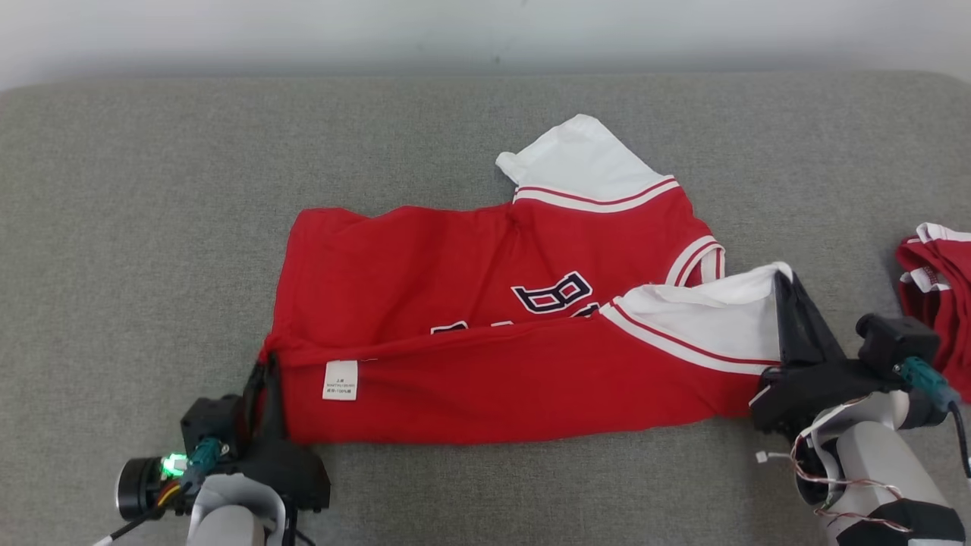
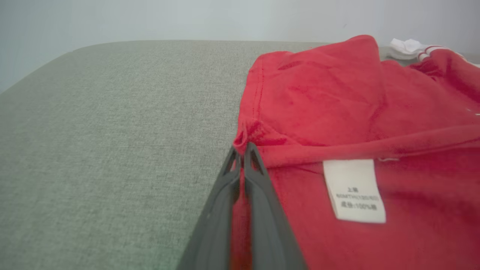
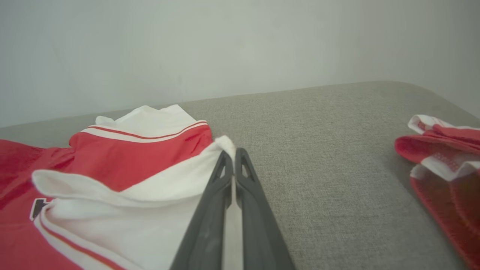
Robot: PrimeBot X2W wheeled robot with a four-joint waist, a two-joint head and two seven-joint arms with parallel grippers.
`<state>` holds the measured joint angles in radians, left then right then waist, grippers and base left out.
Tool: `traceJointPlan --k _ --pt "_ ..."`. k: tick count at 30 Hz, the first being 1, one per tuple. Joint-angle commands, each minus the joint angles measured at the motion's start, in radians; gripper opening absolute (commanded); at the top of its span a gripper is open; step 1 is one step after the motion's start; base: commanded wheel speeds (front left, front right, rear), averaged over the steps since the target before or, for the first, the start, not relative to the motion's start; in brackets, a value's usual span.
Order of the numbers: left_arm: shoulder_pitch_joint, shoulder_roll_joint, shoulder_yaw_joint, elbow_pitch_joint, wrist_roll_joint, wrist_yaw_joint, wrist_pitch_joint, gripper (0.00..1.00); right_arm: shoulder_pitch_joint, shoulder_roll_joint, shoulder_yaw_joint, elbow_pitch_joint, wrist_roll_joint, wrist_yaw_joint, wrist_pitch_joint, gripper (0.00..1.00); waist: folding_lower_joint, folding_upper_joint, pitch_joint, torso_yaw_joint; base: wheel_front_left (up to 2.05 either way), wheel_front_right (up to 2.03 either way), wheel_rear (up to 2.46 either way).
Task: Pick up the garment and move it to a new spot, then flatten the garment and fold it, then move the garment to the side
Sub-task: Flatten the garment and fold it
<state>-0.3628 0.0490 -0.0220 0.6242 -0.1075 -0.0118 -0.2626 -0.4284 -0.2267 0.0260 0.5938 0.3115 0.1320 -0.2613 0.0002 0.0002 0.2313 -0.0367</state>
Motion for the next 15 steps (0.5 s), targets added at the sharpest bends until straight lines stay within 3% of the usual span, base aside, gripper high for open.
traceJointPlan --k 1,8,15 --pt "-0.016 0.003 0.000 -0.014 -0.005 0.005 -0.003 1.00 -0.014 0.003 -0.012 -0.015 -0.011 -0.003 -0.005 1.00 -0.0002 -0.0002 0.006 0.004 0.00 0.00 0.00" --pt "0.065 0.003 -0.003 -0.121 -0.010 0.037 -0.003 1.00 0.073 0.026 -0.086 -0.100 -0.057 -0.003 -0.004 1.00 -0.0002 -0.0002 -0.013 0.007 0.00 0.00 0.00" --pt "0.175 0.003 -0.022 -0.178 -0.047 0.064 -0.003 1.00 0.210 0.059 -0.077 -0.112 -0.048 -0.003 -0.004 1.00 -0.0002 -0.0002 -0.035 -0.007 0.00 0.00 0.00"
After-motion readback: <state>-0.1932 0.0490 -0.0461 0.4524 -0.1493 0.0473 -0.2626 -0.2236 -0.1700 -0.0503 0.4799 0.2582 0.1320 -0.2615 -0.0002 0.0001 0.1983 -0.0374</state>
